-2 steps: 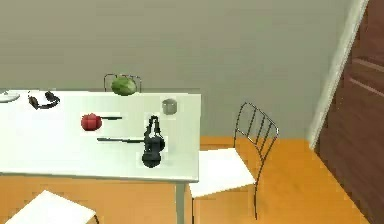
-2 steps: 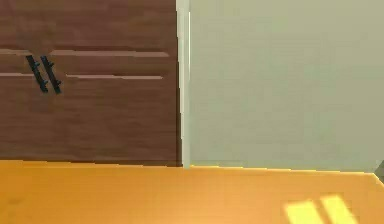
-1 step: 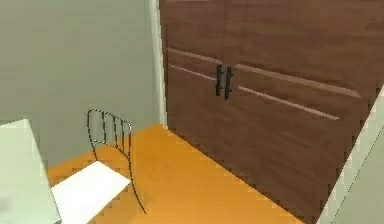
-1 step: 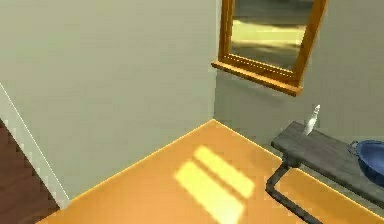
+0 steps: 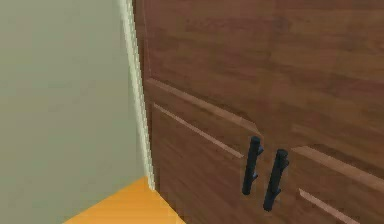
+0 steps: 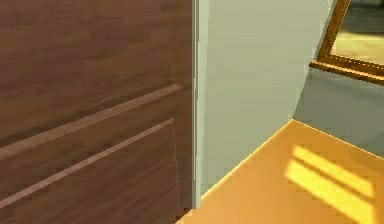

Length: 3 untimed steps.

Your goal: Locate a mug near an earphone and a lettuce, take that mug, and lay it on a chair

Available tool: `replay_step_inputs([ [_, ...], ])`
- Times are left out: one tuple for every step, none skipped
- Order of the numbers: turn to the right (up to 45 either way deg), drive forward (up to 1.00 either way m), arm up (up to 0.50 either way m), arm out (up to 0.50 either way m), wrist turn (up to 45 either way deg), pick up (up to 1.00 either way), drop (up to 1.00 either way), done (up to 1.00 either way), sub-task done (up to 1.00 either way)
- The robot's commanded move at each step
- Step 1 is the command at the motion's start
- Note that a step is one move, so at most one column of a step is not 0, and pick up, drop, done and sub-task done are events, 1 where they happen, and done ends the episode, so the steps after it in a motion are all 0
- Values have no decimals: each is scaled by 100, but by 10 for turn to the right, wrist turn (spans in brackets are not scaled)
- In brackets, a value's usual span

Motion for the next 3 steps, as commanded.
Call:
replay_step_inputs([
  [120, 0, 0, 0, 0, 0, 0, 0, 0],
  [0, 25, 0, 0, 0, 0, 0, 0, 0],
  [-450, 0, 0, 0, 0, 0, 0, 0, 0],
])
